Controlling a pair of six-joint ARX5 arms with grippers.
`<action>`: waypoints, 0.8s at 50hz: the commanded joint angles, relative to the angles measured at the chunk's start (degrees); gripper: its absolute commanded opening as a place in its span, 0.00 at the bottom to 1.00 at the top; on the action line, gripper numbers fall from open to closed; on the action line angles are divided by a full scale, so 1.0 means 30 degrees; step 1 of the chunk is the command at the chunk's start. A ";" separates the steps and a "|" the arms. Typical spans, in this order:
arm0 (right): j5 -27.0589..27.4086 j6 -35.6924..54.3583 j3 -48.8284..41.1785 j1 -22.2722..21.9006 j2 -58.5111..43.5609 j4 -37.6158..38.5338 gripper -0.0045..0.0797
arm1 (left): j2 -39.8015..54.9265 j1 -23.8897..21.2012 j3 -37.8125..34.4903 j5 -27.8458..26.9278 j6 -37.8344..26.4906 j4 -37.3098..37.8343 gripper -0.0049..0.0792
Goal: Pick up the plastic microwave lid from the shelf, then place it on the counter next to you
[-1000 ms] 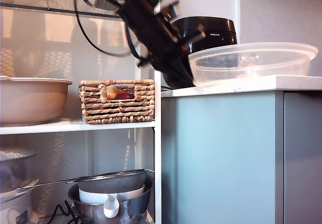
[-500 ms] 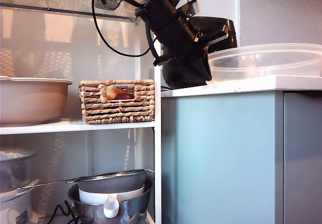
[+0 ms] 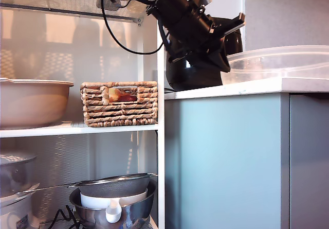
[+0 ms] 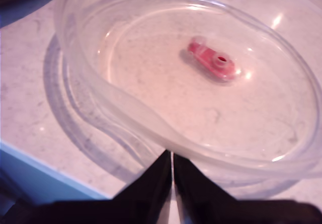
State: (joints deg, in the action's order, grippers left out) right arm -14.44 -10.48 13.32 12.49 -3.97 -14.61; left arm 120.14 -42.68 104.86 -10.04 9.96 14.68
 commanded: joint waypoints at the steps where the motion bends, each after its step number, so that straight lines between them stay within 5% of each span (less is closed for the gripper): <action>1: -0.0007 -0.0015 0.0211 0.0080 0.0007 0.0197 0.04 | 0.0138 -0.0029 -0.0189 0.0044 -0.0022 -0.0189 0.03; 40: 0.1115 0.0648 0.0211 0.0066 0.0000 0.0036 0.04 | -0.3242 0.1566 -0.0197 0.2616 -0.4488 0.9384 0.03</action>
State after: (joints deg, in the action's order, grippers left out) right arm -11.86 -9.08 13.32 12.49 -3.97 -14.85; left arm 110.15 -38.50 104.88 -2.44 -3.22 41.71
